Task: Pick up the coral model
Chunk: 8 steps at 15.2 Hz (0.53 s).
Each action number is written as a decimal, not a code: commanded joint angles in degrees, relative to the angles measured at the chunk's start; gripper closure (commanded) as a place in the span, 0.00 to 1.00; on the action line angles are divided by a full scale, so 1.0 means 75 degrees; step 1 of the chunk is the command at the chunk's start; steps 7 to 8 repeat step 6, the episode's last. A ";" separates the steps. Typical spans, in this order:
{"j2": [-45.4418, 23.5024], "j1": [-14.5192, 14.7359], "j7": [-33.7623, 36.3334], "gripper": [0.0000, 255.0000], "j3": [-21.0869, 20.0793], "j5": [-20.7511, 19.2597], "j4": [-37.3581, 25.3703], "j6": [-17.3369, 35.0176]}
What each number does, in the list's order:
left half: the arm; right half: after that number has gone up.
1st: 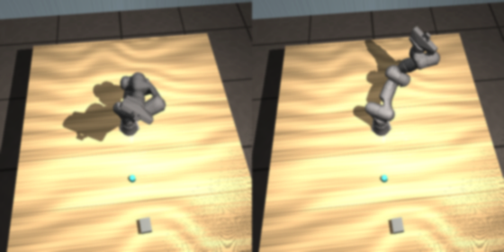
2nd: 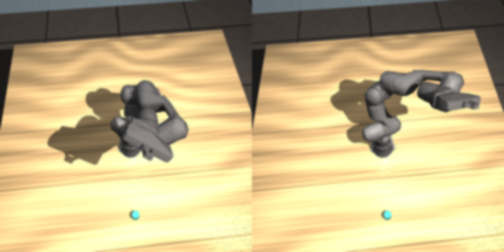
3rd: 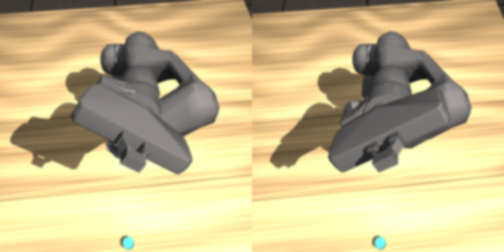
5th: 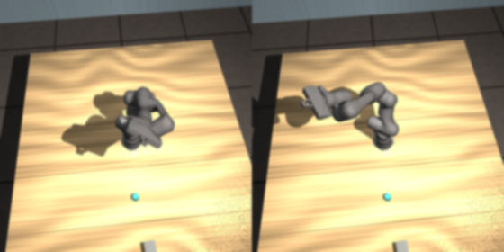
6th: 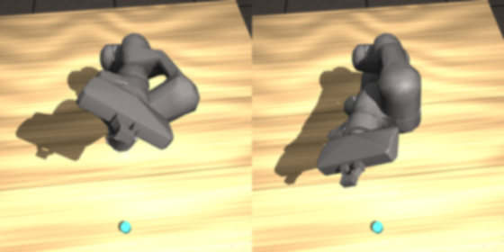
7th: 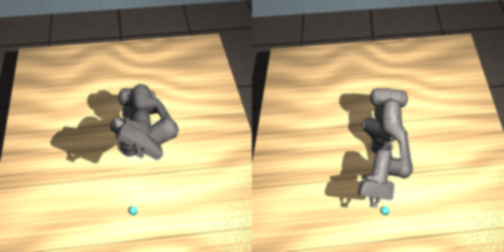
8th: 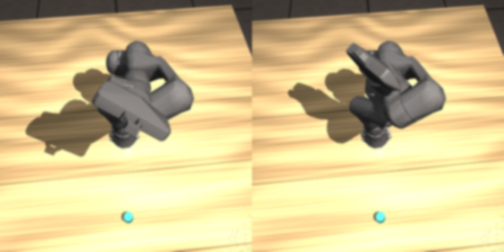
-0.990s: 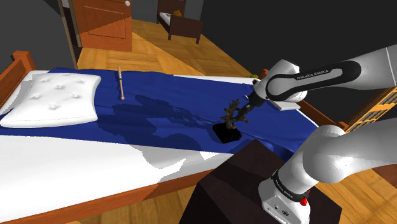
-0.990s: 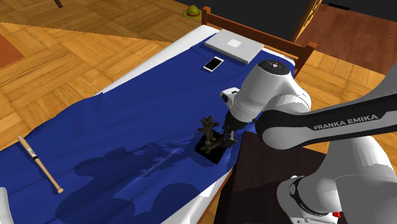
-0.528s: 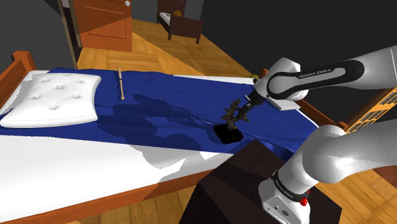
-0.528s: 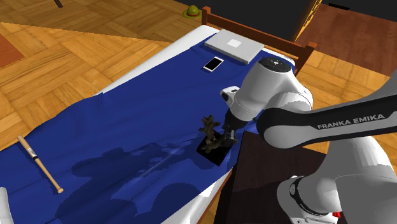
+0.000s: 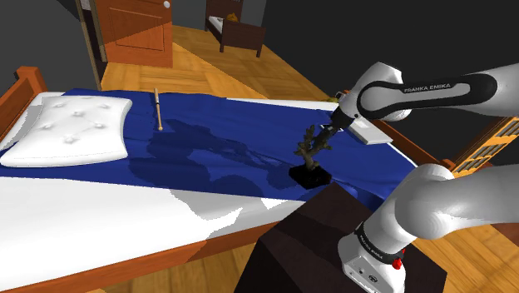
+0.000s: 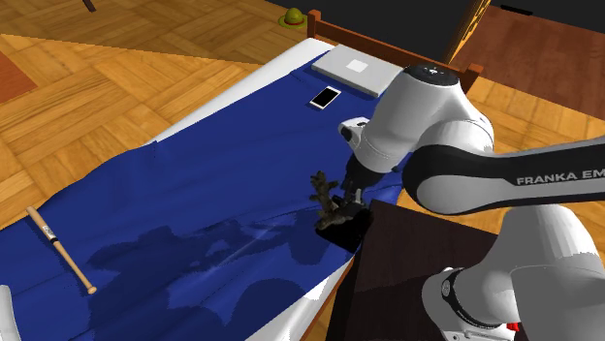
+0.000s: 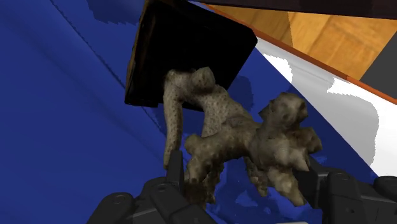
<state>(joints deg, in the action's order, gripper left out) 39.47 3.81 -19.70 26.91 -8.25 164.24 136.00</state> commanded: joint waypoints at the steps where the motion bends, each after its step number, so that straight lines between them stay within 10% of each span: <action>1: 0.0171 -0.0022 0.0051 1.00 -0.0086 0.0012 -0.0154 -0.0310; 8: 0.0383 -0.0040 0.0121 1.00 -0.0203 0.0039 -0.0365 -0.0728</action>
